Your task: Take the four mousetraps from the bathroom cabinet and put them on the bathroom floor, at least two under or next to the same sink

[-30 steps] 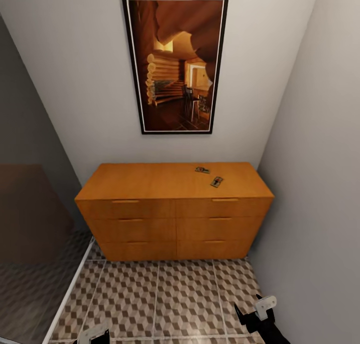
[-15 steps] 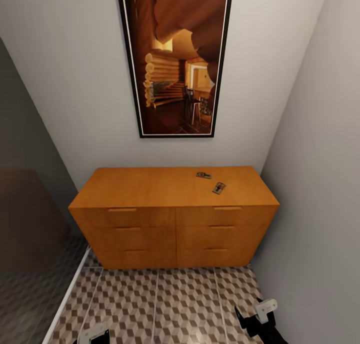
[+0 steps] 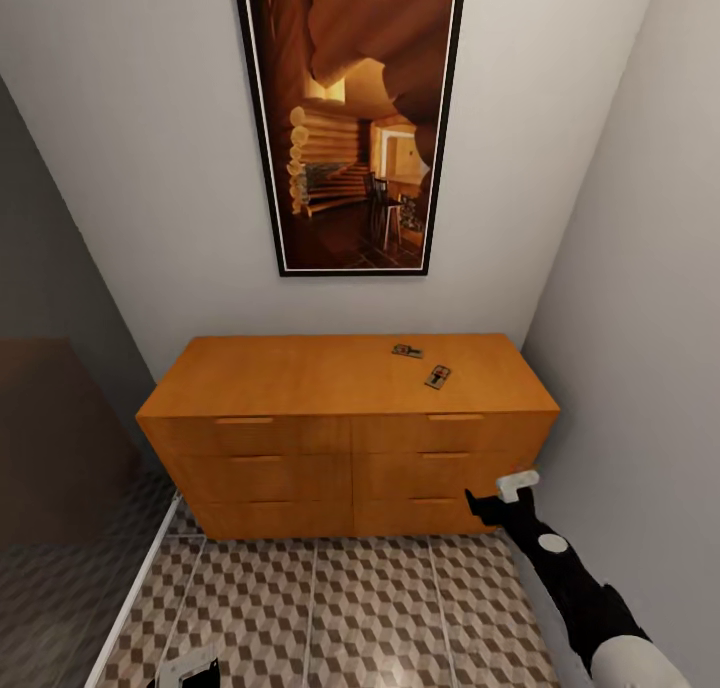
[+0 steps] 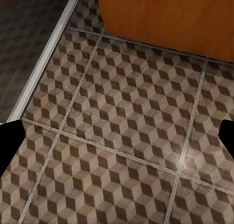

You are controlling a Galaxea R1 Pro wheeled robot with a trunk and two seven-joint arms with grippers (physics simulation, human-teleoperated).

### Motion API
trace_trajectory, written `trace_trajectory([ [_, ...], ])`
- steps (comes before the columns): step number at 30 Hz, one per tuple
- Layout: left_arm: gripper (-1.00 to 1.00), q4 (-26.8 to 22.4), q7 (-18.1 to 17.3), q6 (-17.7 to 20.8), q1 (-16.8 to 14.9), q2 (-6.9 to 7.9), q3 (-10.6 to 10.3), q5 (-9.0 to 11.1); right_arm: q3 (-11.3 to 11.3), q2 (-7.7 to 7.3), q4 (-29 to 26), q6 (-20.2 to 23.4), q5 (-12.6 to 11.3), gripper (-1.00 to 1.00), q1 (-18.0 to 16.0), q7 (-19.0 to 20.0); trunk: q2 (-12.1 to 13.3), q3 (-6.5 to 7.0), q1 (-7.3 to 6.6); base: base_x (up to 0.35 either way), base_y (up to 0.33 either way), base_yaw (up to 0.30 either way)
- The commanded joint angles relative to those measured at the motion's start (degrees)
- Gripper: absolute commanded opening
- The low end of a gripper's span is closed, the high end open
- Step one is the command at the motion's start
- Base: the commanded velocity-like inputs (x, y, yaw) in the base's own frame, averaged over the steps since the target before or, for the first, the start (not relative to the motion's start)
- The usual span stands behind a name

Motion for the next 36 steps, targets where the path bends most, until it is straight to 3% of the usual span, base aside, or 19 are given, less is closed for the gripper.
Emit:
trace_trajectory([
  [1, 1.0, 0.18, 0.25, -0.25, -0.09, -0.02, -0.49, 0.14, -0.09, -0.03, -3.78, 2.62, 0.57, 1.0, 0.06, 0.1, -0.12, -0.12, 0.03, 0.0, 0.0, 0.0],
  [4, 1.0, 0.18, 0.25, -0.25, -0.08, -0.02, -0.49, 0.16, -1.27, -0.04, -23.61, 17.73, 0.52, 1.0, 0.9, 0.14, -0.12, -0.12, 0.03, 0.0, 0.0, 0.0],
  [8, 1.0, 0.18, 0.25, -0.25, -0.09, -0.02, -0.49, 0.15, -2.05, -0.1, -37.16, 28.44, 0.5, 1.0, 1.64, 0.15, -0.12, -0.12, 0.03, 0.0, 0.0, 0.0],
  [10, 1.0, 0.18, 0.25, -0.25, -0.08, -0.03, -0.49, 0.14, -2.22, -0.14, -41.08, 31.48, 0.5, 1.0, 1.77, 0.15, -0.12, -0.12, 0.03, 0.0, 0.0, 0.0],
  [14, 1.0, 0.18, 0.25, -0.25, -0.07, 0.02, -0.49, 0.17, -2.49, -0.13, -44.41, 34.03, 0.5, 1.0, 1.87, 0.15, -0.12, -0.12, 0.03, 0.0, 0.0, 0.0],
  [25, 1.0, 0.18, 0.25, -0.25, -0.09, -0.02, -0.49, 0.13, -2.72, -0.07, -45.79, 37.1, 0.56, 1.0, 0.24, 0.15, -0.12, -0.12, 0.03, 0.0, 0.0, 0.0],
  [27, 1.0, 0.18, 0.25, -0.25, -0.08, -0.02, -0.49, 0.13, -2.71, -0.09, -45.85, 39.79, 0.54, 1.0, -1.92, 0.15, -0.12, -0.12, 0.03, 0.0, 0.0, 0.0],
  [30, 1.0, 0.18, 0.25, -0.25, -0.09, -0.03, -0.49, 0.14, -2.66, -0.06, -45.75, 45.51, 0.48, 1.0, -7.94, 0.15, -0.12, -0.12, 0.03, 0.0, 0.0, 0.0],
  [32, 1.0, 0.18, 0.25, -0.25, -0.09, -0.07, -0.49, 0.12, -2.5, -0.09, -45.29, 50.64, 0.53, 1.0, -14.26, 0.34, -0.12, -0.12, 0.03, 0.0, 0.0, 0.0],
  [35, 1.0, 0.18, 0.25, -0.25, -0.09, -0.09, -0.49, 0.12, -2.21, -0.11, -43.95, 55.03, 0.59, 1.0, -20.27, 1.89, -0.12, -0.12, 0.03, 0.0, 0.0, 0.0],
  [36, 1.0, 0.18, 0.25, -0.25, -0.1, -0.1, -0.49, 0.11, -1.69, -0.24, -42.41, 56.64, 0.67, 1.0, -23.29, 4.58, -0.12, -0.12, 0.03, 0.0, 0.0, 0.0],
])
